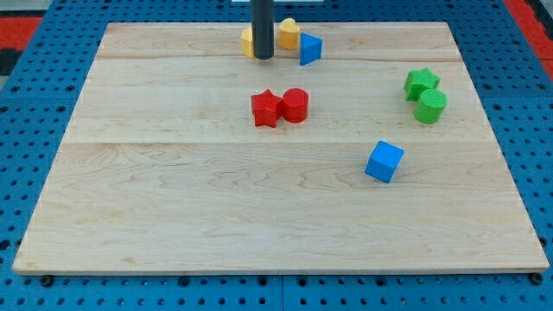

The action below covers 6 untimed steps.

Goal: Nudge the yellow hexagon closer to the yellow heart

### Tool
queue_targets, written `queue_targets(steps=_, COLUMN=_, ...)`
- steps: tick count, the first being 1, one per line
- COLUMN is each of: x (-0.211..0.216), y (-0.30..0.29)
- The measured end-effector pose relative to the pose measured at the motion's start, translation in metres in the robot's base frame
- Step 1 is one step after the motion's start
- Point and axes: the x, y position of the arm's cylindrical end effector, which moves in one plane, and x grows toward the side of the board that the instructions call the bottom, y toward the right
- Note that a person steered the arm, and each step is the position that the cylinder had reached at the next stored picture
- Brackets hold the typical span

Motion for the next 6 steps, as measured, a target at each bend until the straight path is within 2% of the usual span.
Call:
queue_targets(steps=3, x=0.002, y=-0.082)
queue_targets(steps=6, x=-0.031, y=-0.042)
